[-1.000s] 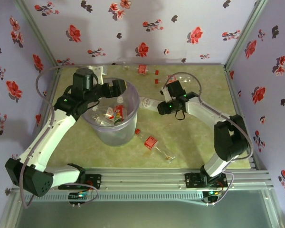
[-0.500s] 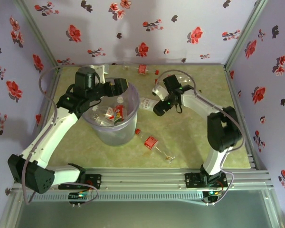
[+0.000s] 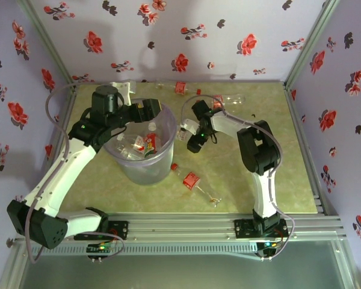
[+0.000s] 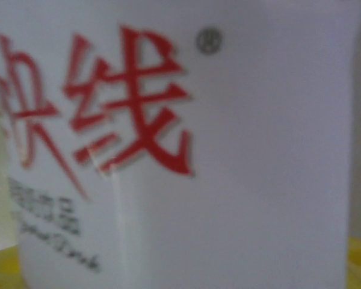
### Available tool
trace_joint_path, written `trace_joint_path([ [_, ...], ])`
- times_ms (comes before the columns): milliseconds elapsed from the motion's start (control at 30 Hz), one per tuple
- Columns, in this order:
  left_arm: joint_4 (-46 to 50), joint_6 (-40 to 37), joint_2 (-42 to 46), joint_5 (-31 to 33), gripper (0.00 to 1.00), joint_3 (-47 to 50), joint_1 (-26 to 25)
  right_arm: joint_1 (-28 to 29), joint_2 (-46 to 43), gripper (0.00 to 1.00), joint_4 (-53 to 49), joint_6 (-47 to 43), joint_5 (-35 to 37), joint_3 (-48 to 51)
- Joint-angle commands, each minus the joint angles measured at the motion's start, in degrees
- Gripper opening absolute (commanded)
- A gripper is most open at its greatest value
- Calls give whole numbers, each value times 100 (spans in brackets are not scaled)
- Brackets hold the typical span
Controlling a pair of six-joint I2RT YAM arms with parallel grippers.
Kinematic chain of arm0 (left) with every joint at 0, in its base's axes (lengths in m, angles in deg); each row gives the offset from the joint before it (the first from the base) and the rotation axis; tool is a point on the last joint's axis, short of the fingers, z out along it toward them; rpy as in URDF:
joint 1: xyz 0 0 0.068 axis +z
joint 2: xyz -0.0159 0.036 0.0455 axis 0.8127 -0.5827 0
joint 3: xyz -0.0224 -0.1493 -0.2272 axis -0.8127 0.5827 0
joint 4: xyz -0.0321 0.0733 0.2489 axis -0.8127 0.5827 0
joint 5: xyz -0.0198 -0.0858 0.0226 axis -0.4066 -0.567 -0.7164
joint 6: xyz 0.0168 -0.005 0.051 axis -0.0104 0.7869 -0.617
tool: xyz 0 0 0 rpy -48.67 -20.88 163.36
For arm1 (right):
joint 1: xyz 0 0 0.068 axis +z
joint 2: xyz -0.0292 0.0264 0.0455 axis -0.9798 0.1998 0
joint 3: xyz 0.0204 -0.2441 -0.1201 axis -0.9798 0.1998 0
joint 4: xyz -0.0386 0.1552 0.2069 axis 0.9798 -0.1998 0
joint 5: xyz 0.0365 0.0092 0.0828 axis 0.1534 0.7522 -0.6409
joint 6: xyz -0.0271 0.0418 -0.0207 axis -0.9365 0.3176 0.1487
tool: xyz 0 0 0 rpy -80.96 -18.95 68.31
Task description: Put the plastic bottles in the bin
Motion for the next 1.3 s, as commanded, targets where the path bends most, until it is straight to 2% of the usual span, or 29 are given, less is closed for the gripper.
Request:
trace_joint_path([
  [0, -63, 4, 29, -35, 95, -78, 35, 45, -152, 72, -19, 8, 26, 78],
  [200, -104, 39, 29, -35, 95, -45, 39, 28, -459, 61, 190, 220, 37, 272],
  [333, -50, 21, 28, -37, 96, -101, 48, -62, -987, 58, 289, 386, 104, 552],
  [533, -187, 193, -73, -291, 96, -209, 56, -284, -2450, 56, 653, 979, 557, 1388],
  [700, -713, 599, -256, -706, 96, -295, 53, -323, -3933, 55, 1165, 1640, 672, 2186],
  [867, -1191, 920, -533, -1174, 95, -481, -44, -205, -4939, 48, 1405, 2116, 712, 2470],
  [1067, -1298, 942, -829, -1177, 92, -694, -312, 553, -5089, 48, 1372, 2132, 490, 2156],
  [1267, -1422, 920, -946, -1177, 92, -824, -520, 960, -4784, 48, 1387, 2037, 454, 1787],
])
